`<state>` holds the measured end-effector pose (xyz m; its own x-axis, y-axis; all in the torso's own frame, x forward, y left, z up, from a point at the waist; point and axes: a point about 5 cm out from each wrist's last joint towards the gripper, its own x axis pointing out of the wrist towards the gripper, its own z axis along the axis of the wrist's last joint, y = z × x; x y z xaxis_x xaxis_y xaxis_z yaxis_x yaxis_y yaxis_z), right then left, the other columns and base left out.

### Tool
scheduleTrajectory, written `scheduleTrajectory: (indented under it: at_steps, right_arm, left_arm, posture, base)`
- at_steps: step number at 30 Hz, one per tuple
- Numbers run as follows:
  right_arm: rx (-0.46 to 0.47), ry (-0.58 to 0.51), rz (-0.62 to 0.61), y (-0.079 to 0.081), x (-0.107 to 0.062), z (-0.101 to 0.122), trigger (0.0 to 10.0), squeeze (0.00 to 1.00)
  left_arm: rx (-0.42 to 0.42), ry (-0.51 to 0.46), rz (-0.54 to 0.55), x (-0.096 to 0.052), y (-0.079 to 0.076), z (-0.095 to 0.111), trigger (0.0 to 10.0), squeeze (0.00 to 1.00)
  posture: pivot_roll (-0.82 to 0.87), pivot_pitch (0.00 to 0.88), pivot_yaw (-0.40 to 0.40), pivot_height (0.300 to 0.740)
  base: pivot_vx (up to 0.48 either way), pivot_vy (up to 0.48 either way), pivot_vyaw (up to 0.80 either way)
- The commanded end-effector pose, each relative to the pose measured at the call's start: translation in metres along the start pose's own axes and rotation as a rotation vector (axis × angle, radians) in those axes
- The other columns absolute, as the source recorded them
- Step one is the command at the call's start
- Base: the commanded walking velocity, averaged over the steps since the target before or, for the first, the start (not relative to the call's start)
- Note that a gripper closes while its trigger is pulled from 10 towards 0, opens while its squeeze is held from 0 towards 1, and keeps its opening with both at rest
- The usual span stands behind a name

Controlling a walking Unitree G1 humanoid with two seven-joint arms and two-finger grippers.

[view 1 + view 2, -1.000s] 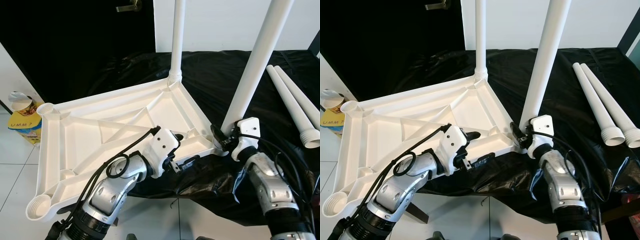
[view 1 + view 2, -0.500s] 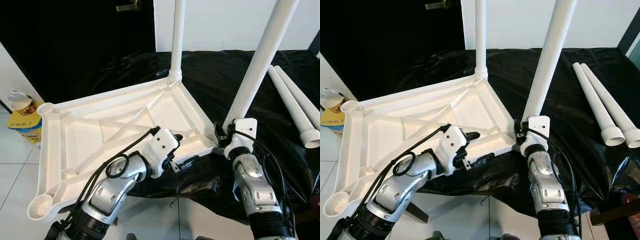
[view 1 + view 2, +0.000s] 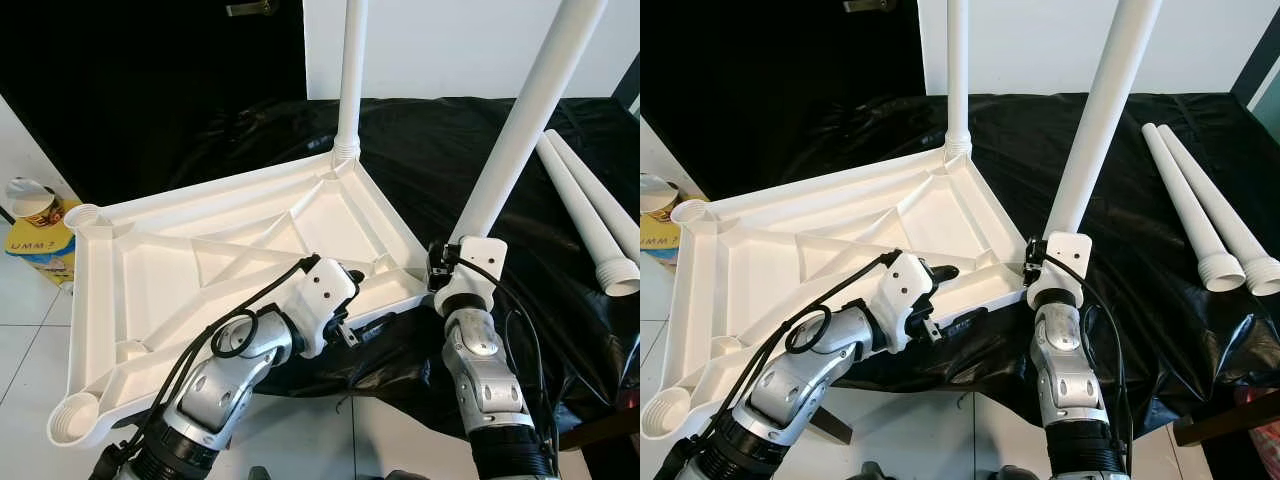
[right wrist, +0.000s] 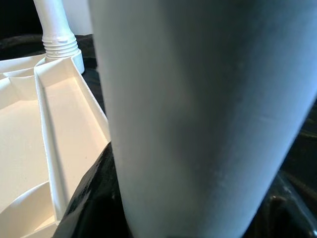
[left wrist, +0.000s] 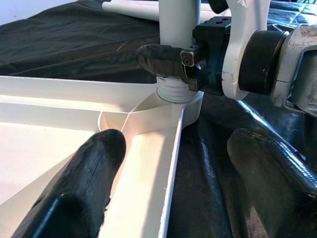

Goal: Building children table

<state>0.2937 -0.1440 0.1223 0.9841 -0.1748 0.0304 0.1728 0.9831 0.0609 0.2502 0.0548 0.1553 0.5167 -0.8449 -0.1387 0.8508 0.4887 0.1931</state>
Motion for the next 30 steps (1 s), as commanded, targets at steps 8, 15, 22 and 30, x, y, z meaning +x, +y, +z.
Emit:
scheduleTrajectory:
  at_steps: [8,15,22,30]
  right_arm:
    - [0.009,0.045,0.004,0.005,-0.004,-0.01,10.0,1.0]
    - [0.014,-0.009,0.048,0.001,-0.007,-0.001,10.0,1.0]
    - [-0.005,-0.032,0.207,-0.022,-0.014,-0.001,10.0,0.84]
    - [-0.085,-0.025,0.389,-0.039,-0.007,-0.004,10.0,0.0]
  left_arm:
    - [0.015,0.002,-0.017,0.0,0.0,0.001,10.0,0.0]
    - [0.01,-0.002,-0.02,0.001,-0.003,0.001,10.0,0.0]
    - [0.003,-0.009,-0.026,0.003,-0.002,0.002,10.0,0.0]
    - [0.051,-0.002,-0.025,0.001,0.008,0.006,10.0,0.0]
  posture:
    - [0.02,0.045,-0.006,0.74]
    - [0.02,0.053,-0.009,0.74]
    - [0.02,0.051,0.011,0.74]
    - [0.02,0.038,0.016,0.74]
  base:
    - [0.0,0.0,0.0]
    - [0.0,0.0,0.0]
    - [0.0,0.0,0.0]
    - [0.0,0.0,0.0]
